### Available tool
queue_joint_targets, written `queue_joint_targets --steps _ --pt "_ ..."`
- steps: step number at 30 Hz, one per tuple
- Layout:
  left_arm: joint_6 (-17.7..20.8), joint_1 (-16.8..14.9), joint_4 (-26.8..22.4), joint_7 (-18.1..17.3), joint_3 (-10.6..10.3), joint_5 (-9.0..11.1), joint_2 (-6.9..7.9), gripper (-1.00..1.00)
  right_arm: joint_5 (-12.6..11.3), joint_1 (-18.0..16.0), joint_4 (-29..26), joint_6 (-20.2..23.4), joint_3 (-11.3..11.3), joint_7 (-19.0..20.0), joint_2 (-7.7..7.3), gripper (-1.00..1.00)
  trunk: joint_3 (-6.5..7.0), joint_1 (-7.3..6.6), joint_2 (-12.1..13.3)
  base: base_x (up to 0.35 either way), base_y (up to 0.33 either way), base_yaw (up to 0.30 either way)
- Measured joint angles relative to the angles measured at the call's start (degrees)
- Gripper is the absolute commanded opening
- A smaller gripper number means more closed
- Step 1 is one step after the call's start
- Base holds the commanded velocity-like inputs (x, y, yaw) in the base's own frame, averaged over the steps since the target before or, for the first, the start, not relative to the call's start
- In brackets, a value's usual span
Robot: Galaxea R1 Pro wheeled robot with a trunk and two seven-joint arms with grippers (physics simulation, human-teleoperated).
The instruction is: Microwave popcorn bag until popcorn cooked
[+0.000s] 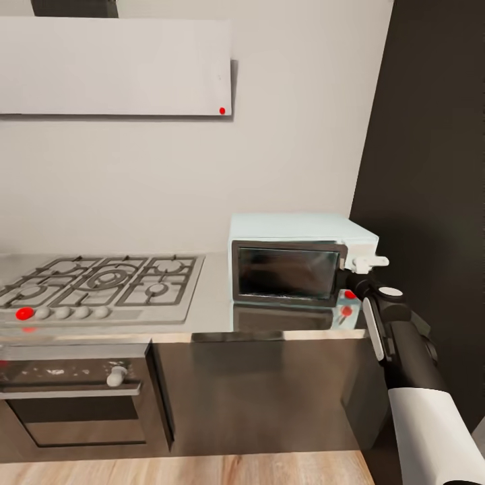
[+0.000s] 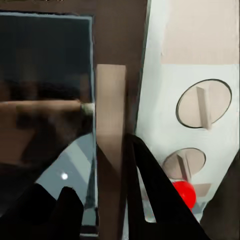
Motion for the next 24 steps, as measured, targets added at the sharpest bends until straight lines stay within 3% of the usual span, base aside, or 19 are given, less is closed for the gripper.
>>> queue_joint_targets --steps 17,24 --pt "0.0 0.01 -0.02 0.0 0.06 -0.02 -0.08 1.0 0.99 0.0 0.02 -0.03 -0.23 -0.02 -0.14 -1.0 0.0 -0.01 0.0 -0.236 0.096 0.0" --pt "0.0 -0.02 0.0 0.0 0.04 0.0 -0.09 1.0 -0.44 0.01 0.01 0.02 -0.05 0.02 -0.09 -1.0 0.0 0.0 0.0 -0.231 0.098 0.0"
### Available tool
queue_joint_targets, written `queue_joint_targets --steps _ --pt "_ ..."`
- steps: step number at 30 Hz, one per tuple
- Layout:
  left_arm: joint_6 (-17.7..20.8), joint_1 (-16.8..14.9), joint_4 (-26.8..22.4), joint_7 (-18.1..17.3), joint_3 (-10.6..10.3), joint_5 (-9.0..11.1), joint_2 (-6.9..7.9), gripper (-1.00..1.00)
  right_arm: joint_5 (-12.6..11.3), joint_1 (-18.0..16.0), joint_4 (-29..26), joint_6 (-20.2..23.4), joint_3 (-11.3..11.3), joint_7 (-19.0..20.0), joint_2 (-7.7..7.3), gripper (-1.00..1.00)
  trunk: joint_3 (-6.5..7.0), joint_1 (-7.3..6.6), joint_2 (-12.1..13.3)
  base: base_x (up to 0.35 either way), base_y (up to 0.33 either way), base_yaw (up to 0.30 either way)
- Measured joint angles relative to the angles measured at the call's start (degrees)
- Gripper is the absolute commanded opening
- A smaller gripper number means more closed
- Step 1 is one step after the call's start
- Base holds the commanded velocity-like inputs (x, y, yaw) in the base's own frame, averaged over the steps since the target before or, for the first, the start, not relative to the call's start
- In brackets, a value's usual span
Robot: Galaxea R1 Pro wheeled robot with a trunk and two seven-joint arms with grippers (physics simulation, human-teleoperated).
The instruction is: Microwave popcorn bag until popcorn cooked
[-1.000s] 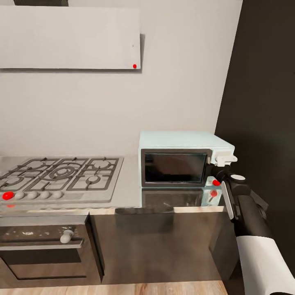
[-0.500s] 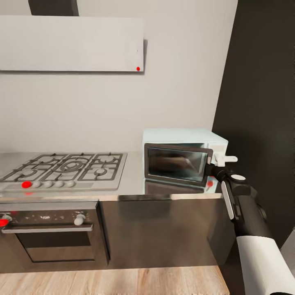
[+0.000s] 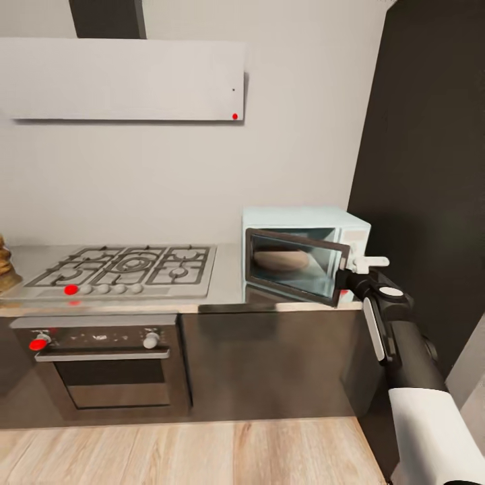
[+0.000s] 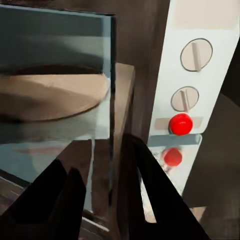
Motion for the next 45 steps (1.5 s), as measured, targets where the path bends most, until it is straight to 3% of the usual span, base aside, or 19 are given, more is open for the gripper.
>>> queue_joint_targets --steps 5,10,11,12,20,26,27,29,31,32,36,45 --pt "-0.01 -0.01 0.04 0.0 -0.06 -0.03 0.0 1.0 -2.1 0.01 -0.02 0.17 0.17 0.16 0.01 -1.0 0.0 0.0 0.0 -0.226 0.093 0.0" --pt "-0.01 0.0 0.03 0.0 -0.09 -0.02 0.08 1.0 -1.9 0.01 -0.03 0.18 1.26 0.12 -0.01 -1.0 0.01 -0.01 0.0 -0.093 0.028 0.0" --pt "-0.01 0.0 0.03 0.0 -0.09 -0.02 0.09 1.0 -1.9 0.01 -0.03 0.17 1.27 0.14 -0.01 1.0 0.01 -0.02 0.0 -0.016 0.005 0.0" --pt "0.0 0.01 0.01 0.0 -0.08 -0.03 0.09 1.0 -0.38 0.0 0.0 0.1 0.05 0.29 -0.03 1.0 0.0 -0.02 0.0 -0.005 0.002 0.0" --pt "0.0 0.01 0.01 0.0 -0.08 -0.02 0.09 1.0 -0.57 0.0 -0.09 1.03 0.02 0.66 -0.02 1.0 0.0 -0.02 0.0 -0.001 0.0 0.0" --pt "0.0 0.01 0.01 0.0 -0.08 -0.03 0.06 1.0 -0.87 0.51 0.49 6.03 -0.02 2.15 -0.35 1.0 0.0 -0.02 0.0 0.0 0.0 0.0" --pt "0.0 0.01 0.01 0.0 -0.08 -0.02 0.04 1.0 -0.84 0.61 0.97 6.53 -0.08 2.21 -0.79 1.0 0.0 -0.02 0.0 0.0 0.0 0.0" --pt "0.01 0.03 -0.01 0.0 -0.06 -0.02 0.06 1.0 -0.62 0.74 2.56 8.24 -0.18 2.28 -6.41 1.0 0.0 -0.02 -0.01 0.0 0.0 0.0" --pt "0.01 0.03 -0.01 0.0 -0.07 -0.02 0.08 1.0 -0.8 0.76 2.99 9.81 -0.72 2.3 -10.69 1.0 0.0 -0.02 -0.01 0.0 0.0 0.0" --pt "0.0 0.02 0.0 0.0 -0.07 -0.02 0.09 1.0 -1.07 0.78 3.05 10.04 -1.46 2.29 -11.47 1.0 0.0 -0.02 -0.01 0.0 0.0 0.0" --pt "0.0 0.02 0.01 0.0 -0.08 -0.01 0.04 1.0 -1.15 0.79 2.91 9.91 -4.97 2.35 -12.42 1.0 0.0 -0.02 -0.01 0.0 0.0 0.0" --pt "0.0 0.01 0.01 0.0 -0.08 -0.03 0.09 1.0 -1.64 0.79 2.87 9.61 -5.32 3.2 -11.51 1.0 0.0 -0.05 -0.01 0.17 0.0 0.0"
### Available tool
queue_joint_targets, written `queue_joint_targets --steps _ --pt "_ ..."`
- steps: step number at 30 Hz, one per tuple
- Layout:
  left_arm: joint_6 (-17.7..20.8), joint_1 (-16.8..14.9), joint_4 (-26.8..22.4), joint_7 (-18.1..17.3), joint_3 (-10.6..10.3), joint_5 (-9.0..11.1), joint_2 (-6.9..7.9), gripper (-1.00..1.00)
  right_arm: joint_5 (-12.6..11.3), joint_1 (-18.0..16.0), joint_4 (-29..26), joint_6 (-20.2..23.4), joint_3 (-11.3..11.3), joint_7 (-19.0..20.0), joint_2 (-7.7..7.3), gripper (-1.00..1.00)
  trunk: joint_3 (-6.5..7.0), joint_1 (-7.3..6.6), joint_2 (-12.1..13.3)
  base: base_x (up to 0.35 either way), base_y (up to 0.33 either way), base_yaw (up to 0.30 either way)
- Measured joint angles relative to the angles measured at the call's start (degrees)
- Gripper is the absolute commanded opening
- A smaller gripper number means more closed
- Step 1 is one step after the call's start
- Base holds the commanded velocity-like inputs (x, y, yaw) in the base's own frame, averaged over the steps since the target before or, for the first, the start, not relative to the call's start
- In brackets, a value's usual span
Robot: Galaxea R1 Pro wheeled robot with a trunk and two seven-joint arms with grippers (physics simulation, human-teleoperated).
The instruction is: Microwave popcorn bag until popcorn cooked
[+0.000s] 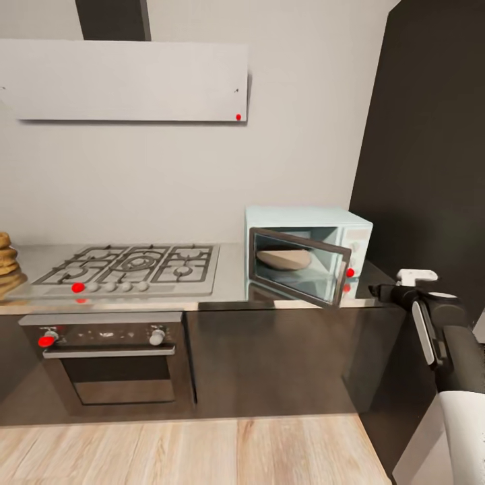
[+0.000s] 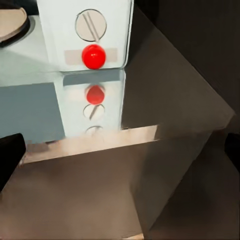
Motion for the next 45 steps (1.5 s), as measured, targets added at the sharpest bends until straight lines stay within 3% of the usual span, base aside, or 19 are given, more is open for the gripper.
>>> queue_joint_targets --steps 17,19,24,28,31,36,45 --pt "0.0 0.0 0.0 0.0 0.0 0.01 -0.05 1.0 -0.08 0.0 0.23 -1.79 -0.05 0.66 0.19 1.0 0.0 0.01 0.0 0.298 0.0 0.0" --pt "0.0 0.0 0.0 0.0 0.0 -0.03 -0.07 1.0 -0.09 0.0 0.26 -2.06 -0.05 2.53 0.6 1.0 0.0 0.02 0.0 0.058 0.0 0.0" --pt "0.0 0.0 0.0 0.0 0.0 -0.05 -0.09 1.0 0.66 0.01 0.2 -1.92 -0.17 17.97 0.1 1.0 0.0 0.03 0.01 0.011 0.0 0.0" --pt "-0.04 0.0 0.0 0.0 0.0 -0.08 -0.09 1.0 1.05 0.01 0.18 -1.46 -0.2 25.82 -0.18 1.0 0.0 0.03 0.01 0.0 0.0 0.0" --pt "-0.44 0.0 -0.01 0.0 0.0 -0.07 -0.09 1.0 1.13 0.01 0.18 -1.4 -0.15 27.13 -0.2 1.0 0.0 0.03 0.01 -0.013 0.0 0.0" --pt "-5.06 -0.02 0.07 0.07 0.15 0.08 -0.08 1.0 1.08 0.01 0.17 -1.36 -0.04 27.46 -0.12 1.0 0.0 0.06 0.01 -0.184 0.0 0.0" --pt "-5.51 -0.01 0.1 0.08 0.24 0.1 -0.08 1.0 1.18 0.01 0.09 -1.39 0.01 27.37 -0.06 1.0 0.0 0.06 0.01 -0.313 0.053 0.0"
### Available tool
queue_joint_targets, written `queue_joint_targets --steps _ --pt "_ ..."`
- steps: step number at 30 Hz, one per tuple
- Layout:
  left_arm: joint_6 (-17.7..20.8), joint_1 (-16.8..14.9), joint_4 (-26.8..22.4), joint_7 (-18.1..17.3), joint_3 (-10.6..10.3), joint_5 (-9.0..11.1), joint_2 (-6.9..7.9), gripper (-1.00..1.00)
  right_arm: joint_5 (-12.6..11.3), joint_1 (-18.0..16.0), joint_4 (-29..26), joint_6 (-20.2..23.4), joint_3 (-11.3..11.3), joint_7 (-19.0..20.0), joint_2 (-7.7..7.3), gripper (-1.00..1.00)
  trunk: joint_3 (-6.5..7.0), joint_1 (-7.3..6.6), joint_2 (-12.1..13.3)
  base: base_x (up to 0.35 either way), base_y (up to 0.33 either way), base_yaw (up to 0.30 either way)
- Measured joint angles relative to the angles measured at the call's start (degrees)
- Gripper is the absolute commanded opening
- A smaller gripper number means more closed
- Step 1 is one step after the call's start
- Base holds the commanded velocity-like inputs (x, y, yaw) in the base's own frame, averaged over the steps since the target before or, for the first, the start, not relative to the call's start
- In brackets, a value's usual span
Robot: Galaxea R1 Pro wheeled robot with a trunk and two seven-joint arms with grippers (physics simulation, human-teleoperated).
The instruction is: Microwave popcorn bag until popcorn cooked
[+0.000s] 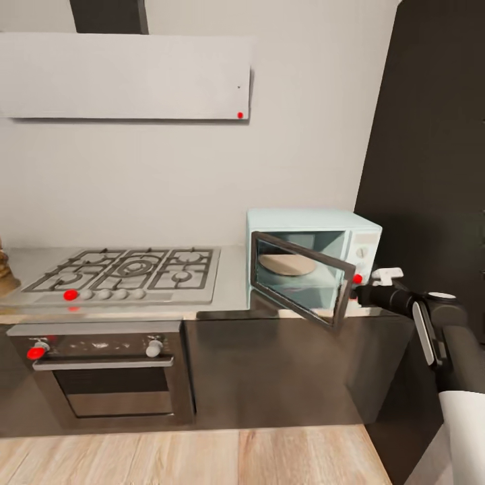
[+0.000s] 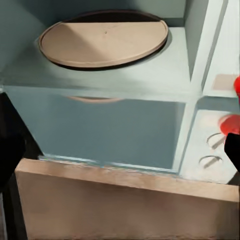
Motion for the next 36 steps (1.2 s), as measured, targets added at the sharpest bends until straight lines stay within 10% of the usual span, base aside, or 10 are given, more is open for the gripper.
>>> queue_joint_targets --steps 36 --pt "-0.01 0.02 0.06 0.0 0.01 0.01 0.0 1.0 1.81 -0.02 0.12 -0.69 -0.91 -1.43 -0.03 1.0 0.0 -0.02 0.0 -0.147 0.282 0.0"
